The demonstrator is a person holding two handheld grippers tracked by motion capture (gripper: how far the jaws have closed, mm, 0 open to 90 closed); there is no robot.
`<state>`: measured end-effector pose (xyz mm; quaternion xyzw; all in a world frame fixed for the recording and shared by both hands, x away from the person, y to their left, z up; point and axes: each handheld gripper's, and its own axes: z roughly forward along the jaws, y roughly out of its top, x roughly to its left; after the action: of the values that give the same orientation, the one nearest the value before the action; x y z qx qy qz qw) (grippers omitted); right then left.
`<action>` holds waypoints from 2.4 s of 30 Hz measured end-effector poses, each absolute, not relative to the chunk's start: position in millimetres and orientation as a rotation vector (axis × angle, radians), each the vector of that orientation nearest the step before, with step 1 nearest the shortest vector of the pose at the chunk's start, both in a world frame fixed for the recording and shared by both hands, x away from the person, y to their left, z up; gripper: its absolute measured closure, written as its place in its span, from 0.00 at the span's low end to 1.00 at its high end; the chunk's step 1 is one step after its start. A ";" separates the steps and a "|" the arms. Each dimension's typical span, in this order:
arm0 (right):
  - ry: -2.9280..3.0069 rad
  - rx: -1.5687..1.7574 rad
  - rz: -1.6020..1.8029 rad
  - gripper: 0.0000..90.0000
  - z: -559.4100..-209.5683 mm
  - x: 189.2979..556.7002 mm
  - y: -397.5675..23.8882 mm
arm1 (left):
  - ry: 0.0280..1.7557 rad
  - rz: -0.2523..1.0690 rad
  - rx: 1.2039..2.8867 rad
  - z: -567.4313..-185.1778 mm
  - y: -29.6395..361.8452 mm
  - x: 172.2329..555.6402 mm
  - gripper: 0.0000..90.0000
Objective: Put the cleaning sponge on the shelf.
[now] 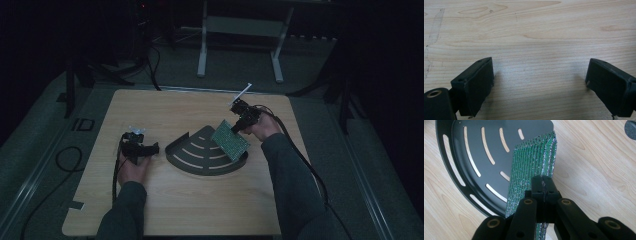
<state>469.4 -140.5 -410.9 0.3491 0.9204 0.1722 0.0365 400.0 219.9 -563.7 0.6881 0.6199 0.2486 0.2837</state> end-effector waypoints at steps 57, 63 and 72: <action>2.867 1.089 0.440 0.99 -446.9 469.3 -133.2 | 1.659 0.665 1.842 -563.7 219.9 400.0 0.09; 2.878 1.093 0.425 0.98 -448.3 470.0 -133.3 | 1.659 0.664 1.842 -563.7 219.9 400.0 0.09; 2.880 1.092 0.408 0.98 -450.1 469.5 -133.4 | 1.659 0.664 1.841 -563.7 219.8 400.0 0.09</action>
<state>469.5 -133.4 -450.1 0.3515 0.9268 0.1313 0.0174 400.0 219.8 -563.7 0.6880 0.6200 0.2483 0.2838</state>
